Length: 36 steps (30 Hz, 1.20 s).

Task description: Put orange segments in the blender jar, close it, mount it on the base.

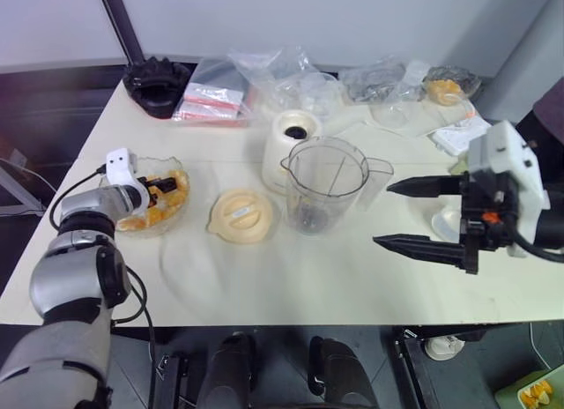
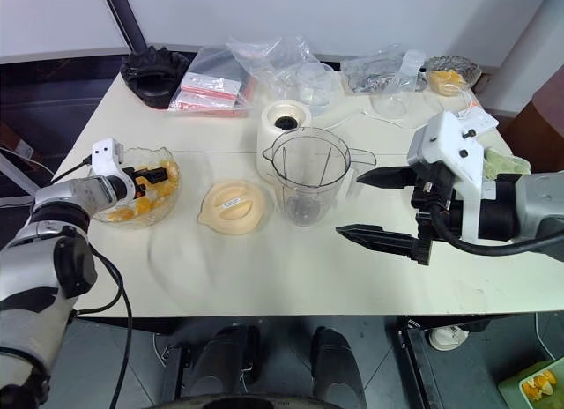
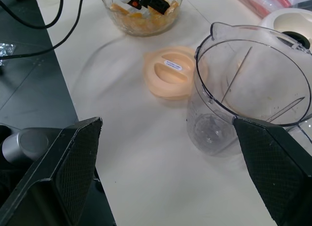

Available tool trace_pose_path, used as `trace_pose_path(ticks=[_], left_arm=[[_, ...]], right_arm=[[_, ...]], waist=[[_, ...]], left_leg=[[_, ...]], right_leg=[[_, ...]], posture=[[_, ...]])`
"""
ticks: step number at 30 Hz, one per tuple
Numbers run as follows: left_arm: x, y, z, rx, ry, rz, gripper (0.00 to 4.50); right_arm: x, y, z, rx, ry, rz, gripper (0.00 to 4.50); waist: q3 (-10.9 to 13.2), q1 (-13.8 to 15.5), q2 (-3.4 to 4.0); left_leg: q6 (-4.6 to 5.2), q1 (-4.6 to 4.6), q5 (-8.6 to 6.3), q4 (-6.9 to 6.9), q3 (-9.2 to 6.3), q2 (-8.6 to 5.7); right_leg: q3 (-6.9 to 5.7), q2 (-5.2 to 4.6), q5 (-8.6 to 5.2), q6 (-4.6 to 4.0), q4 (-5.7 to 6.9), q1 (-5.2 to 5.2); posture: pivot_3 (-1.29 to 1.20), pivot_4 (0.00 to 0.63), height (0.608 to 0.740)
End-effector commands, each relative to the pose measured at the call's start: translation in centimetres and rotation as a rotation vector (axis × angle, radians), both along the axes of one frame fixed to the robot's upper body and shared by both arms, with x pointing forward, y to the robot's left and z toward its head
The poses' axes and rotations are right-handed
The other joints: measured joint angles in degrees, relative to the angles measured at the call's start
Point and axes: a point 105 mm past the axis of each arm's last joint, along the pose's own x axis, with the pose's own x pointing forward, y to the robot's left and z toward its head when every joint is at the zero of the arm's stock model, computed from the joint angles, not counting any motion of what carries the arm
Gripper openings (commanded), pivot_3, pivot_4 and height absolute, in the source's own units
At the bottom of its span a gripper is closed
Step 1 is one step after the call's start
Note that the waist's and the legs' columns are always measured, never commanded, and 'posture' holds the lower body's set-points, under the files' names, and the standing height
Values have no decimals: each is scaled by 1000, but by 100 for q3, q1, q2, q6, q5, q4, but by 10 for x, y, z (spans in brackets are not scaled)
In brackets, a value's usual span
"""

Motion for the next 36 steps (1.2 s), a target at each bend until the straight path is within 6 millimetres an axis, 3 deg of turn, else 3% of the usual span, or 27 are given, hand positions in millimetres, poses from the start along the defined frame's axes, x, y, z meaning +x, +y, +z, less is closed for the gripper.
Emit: trace_pose_path(ticks=[1, 2, 5, 15, 23, 27, 32, 36], left_arm=[[4, -5, 7, -1, -23, -13, 3803], [5, -5, 7, 2, -23, -14, 3537], [5, -4, 7, 19, -21, -9, 2062], [5, 0, 10, 33, -33, -7, 2062], [2, 12, 51, 54, -141, -98, 2062], [-29, 26, 83, -67, -307, -285, 2062], [-65, 40, 102, -173, -401, -398, 2062], [-73, 51, 112, -180, -418, -386, 2062]], right_arm=[[-1, 2, 6, 14, -46, 12, 4500], [-1, 2, 6, 14, -46, 12, 4500], [0, 2, 5, 17, -49, 10, 4500], [2, 3, 4, 22, -49, 8, 4500], [3, 3, 3, 21, -50, 2, 4500], [4, 1, -1, 30, -44, -12, 4500], [6, 2, -6, 46, -41, -20, 4500], [7, 1, -10, 56, -36, -27, 4500]], waist=[[0, 0, 0], [0, -3, 0], [0, -12, 0], [0, -12, 0], [1, -21, -2], [1, -113, -1], [1, -170, 4], [1, -151, 3]], left_leg=[[0, 0, 0, 0, 0, 0], [0, 0, 0, 0, 1, 0], [0, 0, 0, 0, 1, 0], [0, 0, 0, 0, 15, 2], [0, -1, 0, 0, 15, 3], [0, 1, 0, -4, 12, 7], [-1, 4, -1, -10, -1, 7], [-7, 3, -4, -9, -1, 4]], right_leg=[[-1, 0, 0, 0, 0, 1], [-1, 0, 0, 0, 0, 1], [-1, 2, 0, 0, 0, 1], [-2, 5, 0, 1, 0, 1], [-3, 8, 0, 1, 0, 0], [-1, 7, 0, -1, -1, -3], [0, -17, 0, -3, -3, -6], [-14, -32, 2, -6, -3, -8]], posture=[[0, 150, 740], [0, 150, 740], [0, 150, 740], [0, 150, 740], [0, 150, 740], [0, 150, 740], [0, 150, 740], [0, 150, 740]])
